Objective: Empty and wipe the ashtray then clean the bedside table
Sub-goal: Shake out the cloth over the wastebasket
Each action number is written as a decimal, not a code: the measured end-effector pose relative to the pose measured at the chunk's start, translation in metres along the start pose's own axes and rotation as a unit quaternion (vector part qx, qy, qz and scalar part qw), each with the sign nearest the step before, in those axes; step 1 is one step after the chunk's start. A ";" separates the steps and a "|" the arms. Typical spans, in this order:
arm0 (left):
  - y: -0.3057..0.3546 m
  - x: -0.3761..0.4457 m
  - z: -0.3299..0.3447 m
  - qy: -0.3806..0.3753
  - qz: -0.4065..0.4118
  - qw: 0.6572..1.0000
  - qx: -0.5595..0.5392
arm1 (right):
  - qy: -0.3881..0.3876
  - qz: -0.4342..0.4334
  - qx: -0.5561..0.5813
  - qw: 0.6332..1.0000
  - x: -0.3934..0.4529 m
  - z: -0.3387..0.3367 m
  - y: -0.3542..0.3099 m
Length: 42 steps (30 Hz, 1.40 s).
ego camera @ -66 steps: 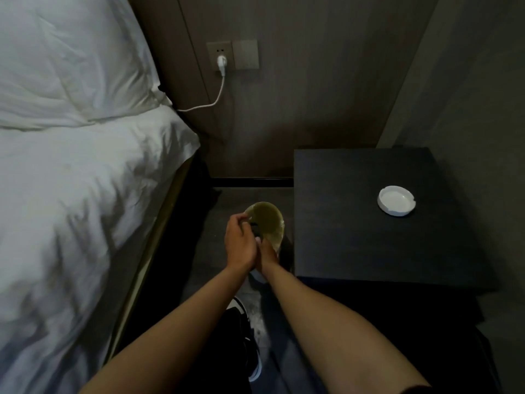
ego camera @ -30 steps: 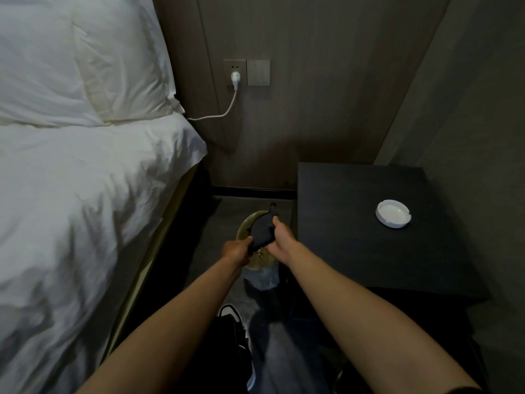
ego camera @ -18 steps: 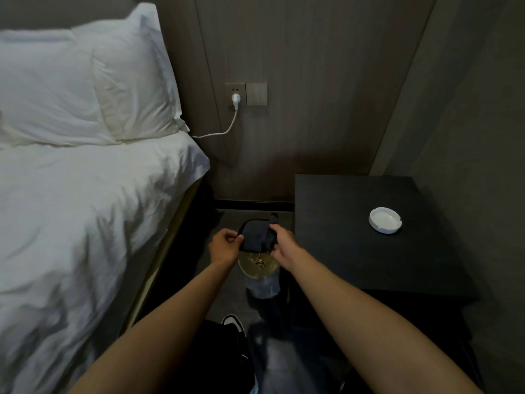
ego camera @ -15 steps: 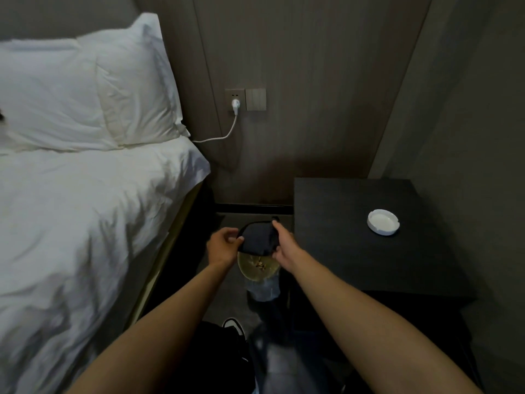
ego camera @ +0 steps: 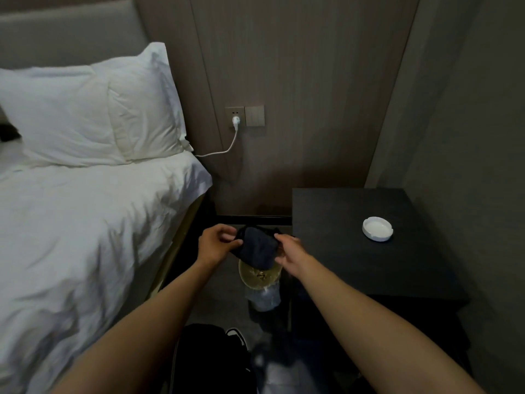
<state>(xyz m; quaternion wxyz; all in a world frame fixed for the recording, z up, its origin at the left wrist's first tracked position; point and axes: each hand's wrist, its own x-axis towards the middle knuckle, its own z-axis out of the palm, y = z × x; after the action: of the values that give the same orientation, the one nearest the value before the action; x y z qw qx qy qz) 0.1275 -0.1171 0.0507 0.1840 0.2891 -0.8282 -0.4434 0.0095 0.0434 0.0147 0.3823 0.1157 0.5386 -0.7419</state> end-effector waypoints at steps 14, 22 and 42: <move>0.002 -0.001 -0.023 -0.039 -0.184 0.930 -0.315 | 0.003 -0.038 0.062 0.997 -0.016 -0.009 -0.014; 0.029 0.002 -0.034 0.006 -0.233 0.846 -0.479 | -0.008 -0.032 -0.026 0.999 -0.029 -0.010 -0.016; 0.114 0.021 -0.036 -0.165 -0.086 0.908 -0.376 | -0.101 0.029 -0.229 0.968 -0.038 0.002 -0.003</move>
<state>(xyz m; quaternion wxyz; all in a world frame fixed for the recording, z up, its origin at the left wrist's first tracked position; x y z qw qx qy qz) 0.0956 -0.1030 0.1663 0.1013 0.1914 -0.5911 -0.7770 0.0340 0.0588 0.0398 0.4721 -0.0344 0.6492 -0.5954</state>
